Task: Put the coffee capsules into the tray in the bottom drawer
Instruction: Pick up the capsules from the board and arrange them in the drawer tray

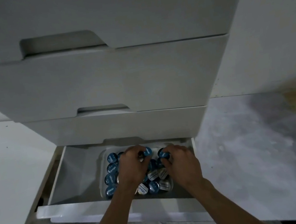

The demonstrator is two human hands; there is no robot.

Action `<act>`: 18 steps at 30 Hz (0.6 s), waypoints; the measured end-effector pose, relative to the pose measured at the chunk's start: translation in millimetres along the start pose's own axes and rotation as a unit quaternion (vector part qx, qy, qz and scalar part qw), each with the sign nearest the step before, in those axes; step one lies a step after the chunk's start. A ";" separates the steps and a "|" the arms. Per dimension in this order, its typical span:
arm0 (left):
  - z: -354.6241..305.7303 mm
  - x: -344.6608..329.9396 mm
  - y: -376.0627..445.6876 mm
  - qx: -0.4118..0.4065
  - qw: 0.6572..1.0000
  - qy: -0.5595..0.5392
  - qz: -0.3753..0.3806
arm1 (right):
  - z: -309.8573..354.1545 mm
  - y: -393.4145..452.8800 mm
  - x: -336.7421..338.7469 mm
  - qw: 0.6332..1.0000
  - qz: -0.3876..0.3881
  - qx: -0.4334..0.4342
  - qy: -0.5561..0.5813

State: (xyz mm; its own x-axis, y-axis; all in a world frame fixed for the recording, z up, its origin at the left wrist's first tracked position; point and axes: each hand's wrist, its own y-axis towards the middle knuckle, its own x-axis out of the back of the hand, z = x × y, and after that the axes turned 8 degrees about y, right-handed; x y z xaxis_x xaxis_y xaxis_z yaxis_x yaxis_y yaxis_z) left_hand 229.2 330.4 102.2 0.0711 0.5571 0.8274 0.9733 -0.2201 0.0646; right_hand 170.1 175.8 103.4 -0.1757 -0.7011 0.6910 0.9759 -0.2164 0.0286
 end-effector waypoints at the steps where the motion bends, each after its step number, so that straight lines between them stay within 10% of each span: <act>1: 2.1 -3.9 5.2 -0.007 1.000 0.004 0.008 | -0.1 2.6 -2.6 1.000 0.002 -0.003 -0.004; 18: 21.7 -33.3 37.3 -0.086 0.978 0.171 0.086 | -9.2 33.3 -28.7 0.998 0.033 -0.006 -0.054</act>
State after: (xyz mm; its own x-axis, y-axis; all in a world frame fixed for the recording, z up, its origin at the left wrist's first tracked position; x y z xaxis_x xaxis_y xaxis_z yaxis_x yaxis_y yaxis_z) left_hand 267.9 321.0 65.0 0.1249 0.2071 0.9703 0.9002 -0.4349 -0.0230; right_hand 206.4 182.5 77.9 -0.0946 -0.6370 0.7650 0.9834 -0.1794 -0.0277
